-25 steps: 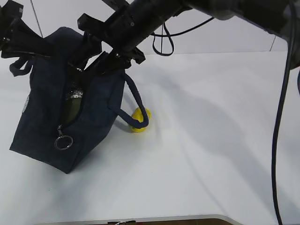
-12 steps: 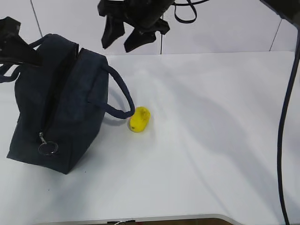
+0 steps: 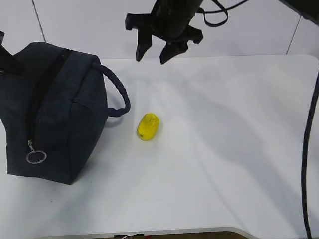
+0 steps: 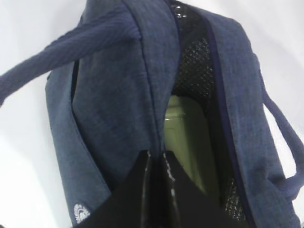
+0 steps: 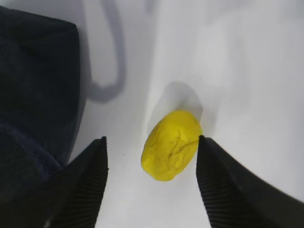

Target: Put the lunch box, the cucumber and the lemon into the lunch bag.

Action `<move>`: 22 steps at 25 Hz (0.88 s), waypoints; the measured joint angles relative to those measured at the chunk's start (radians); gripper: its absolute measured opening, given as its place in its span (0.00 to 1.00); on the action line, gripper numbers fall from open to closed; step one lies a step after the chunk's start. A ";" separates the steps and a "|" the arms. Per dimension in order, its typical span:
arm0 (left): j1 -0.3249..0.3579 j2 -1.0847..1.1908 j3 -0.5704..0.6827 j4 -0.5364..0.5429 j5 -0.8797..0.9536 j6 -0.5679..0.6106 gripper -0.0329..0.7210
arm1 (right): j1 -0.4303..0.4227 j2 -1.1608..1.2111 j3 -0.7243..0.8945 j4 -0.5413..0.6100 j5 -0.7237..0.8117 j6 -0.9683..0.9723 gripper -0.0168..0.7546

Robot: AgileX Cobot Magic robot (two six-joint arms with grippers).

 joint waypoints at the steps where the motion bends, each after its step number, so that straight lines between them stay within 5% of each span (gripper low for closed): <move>1: 0.000 0.000 0.000 0.000 0.000 0.000 0.03 | 0.000 -0.002 0.036 0.005 0.000 0.019 0.63; 8: 0.000 0.000 0.000 -0.004 0.000 0.000 0.03 | 0.014 -0.003 0.157 0.013 0.000 0.070 0.65; 14: 0.000 0.000 0.000 -0.005 0.002 0.000 0.03 | 0.014 -0.003 0.157 0.002 0.000 0.142 0.82; 22: 0.000 0.000 0.000 -0.030 0.004 0.000 0.03 | 0.027 -0.003 0.158 -0.030 0.000 0.267 0.85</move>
